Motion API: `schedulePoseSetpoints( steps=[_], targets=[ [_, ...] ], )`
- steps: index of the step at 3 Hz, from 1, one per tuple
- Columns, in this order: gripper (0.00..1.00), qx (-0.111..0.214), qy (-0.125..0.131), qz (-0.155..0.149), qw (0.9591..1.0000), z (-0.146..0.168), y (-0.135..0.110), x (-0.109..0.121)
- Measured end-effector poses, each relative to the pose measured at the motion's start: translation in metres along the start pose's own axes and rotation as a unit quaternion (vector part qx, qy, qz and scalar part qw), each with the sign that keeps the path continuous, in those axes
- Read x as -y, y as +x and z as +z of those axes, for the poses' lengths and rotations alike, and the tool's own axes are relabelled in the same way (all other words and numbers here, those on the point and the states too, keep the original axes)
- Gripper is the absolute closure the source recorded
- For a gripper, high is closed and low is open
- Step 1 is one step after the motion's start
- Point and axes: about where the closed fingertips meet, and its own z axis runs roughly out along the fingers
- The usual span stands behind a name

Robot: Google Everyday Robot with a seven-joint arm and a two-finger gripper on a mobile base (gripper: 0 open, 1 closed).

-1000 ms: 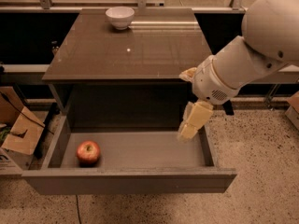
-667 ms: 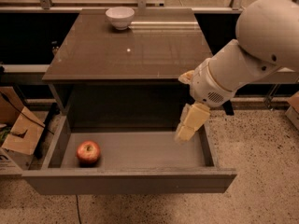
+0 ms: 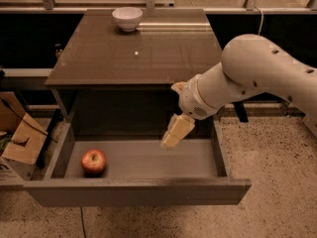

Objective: Pick apple from top drawer and place on counter

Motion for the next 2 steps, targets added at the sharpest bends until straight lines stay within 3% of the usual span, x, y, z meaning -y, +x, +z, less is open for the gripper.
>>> schedulePoseSetpoints(
  steps=[2],
  targets=[
    [0.0,0.062,-0.027,0.001,0.9977,0.078,-0.018,0.009]
  ],
)
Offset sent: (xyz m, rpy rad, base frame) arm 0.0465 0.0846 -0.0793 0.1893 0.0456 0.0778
